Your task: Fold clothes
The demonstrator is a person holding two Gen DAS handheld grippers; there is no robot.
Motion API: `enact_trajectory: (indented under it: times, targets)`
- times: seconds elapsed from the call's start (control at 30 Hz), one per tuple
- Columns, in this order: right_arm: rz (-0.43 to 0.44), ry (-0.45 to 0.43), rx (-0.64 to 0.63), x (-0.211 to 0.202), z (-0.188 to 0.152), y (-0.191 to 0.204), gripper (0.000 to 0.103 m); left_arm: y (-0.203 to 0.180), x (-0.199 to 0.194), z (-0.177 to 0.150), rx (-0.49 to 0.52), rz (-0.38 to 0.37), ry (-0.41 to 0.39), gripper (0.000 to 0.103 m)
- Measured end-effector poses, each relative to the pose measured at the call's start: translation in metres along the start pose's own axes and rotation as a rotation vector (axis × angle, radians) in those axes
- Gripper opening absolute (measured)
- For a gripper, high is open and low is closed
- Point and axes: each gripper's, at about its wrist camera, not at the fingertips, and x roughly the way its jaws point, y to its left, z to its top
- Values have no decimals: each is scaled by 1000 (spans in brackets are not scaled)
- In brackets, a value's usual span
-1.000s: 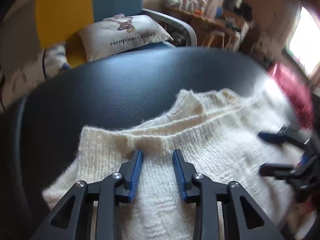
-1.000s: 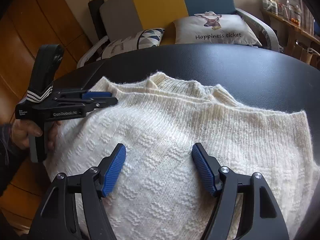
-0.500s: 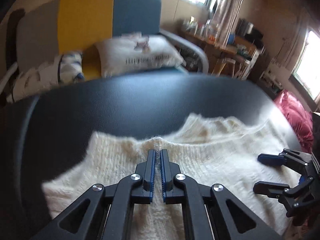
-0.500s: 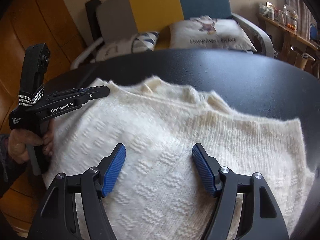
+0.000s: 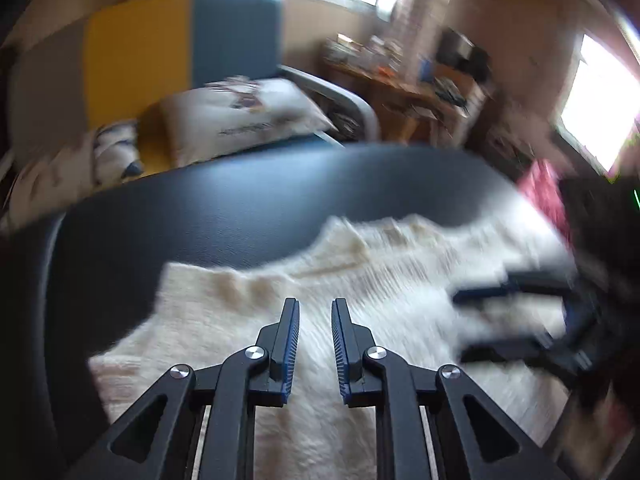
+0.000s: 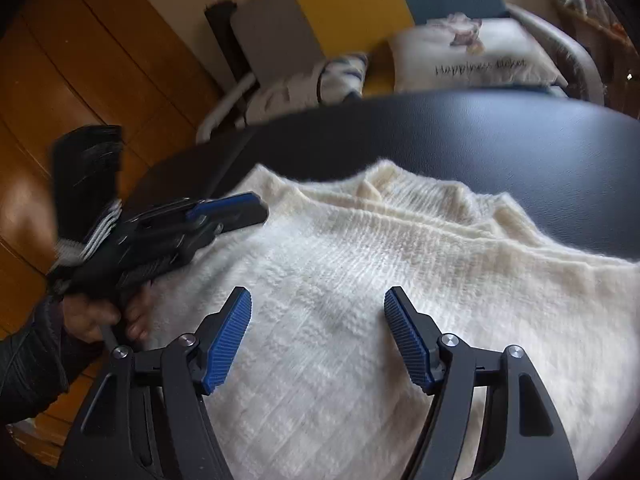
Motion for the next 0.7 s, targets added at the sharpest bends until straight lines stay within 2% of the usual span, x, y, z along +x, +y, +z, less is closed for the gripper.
enact_trajectory:
  times: [0.03,0.1,0.2,0.3,0.43,0.53,0.6,0.7]
  targets:
    - [-66,3,1,7,4,-4,72,-2,10,-7,2,6,26,16]
    - [-152,-14,25,15,9,-15,70,1,9,-10,-36,5,-3,16]
    - [-161,-31,18,11,11,-13,69,9,-1,-4,-122,-43,-37,16]
    - [-172,-52,-12,-4,4,-5,70,8,-12,1,-105,-94,-78,16]
    - [-213,-74,12,-39,-21,-13,70,-1,5,0,-52,-37,-16,16]
    - [-249,-87,36,-65,-41,-22,70,5,11,-7,-103,-55,-23,17]
    - [-284,-63,97,-76,-64,-44,70,6,10,-8,-114,-59,-22,17]
    - [-274,-75,150,-90,-85,-61,70,4,0,-8,-136,-41,-26,17]
